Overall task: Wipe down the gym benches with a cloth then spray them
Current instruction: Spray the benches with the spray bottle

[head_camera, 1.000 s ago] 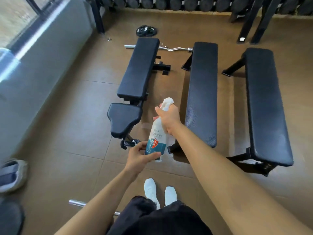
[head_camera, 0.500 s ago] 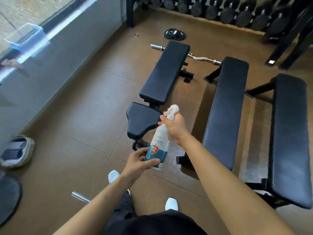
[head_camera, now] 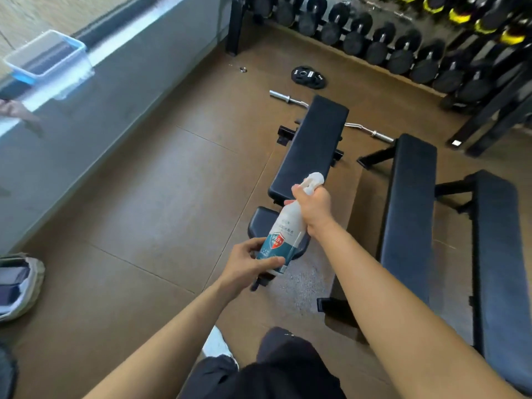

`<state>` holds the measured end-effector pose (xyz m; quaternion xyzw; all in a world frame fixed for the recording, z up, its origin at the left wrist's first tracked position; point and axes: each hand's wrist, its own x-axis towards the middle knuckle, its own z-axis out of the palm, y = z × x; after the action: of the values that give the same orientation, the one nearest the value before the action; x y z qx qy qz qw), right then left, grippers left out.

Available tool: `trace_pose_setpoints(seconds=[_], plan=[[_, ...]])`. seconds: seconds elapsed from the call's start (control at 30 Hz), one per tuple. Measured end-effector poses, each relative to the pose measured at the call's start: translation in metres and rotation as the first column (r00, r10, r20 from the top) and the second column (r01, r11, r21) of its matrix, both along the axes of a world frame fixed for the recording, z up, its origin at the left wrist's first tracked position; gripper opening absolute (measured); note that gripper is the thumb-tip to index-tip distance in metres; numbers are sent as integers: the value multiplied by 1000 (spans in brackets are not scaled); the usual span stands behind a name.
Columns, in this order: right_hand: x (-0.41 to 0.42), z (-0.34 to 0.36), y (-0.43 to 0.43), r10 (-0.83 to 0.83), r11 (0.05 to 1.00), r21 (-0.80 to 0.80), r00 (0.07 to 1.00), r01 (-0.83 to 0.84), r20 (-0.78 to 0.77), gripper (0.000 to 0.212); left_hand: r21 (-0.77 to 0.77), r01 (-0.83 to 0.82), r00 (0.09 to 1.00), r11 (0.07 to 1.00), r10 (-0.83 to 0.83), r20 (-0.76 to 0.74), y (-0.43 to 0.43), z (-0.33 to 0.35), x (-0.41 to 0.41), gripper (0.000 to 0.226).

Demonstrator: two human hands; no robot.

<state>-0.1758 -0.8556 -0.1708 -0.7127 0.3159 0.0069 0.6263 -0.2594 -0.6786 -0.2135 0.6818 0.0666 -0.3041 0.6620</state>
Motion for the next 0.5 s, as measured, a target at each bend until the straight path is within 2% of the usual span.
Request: trace_pose_setpoints(seconds=[0.1, 0.23, 0.5], plan=[[57, 11, 13, -83, 997, 2, 996, 83, 19, 18, -40, 9, 1000, 999, -9, 22, 14, 9, 60, 48], [126, 22, 23, -165, 986, 47, 984, 163, 67, 11, -51, 65, 997, 997, -62, 55, 30, 19, 140, 42], [261, 0, 14, -358, 929, 136, 928, 344, 101, 27, 93, 159, 976, 983, -171, 133, 33, 13, 308, 55]])
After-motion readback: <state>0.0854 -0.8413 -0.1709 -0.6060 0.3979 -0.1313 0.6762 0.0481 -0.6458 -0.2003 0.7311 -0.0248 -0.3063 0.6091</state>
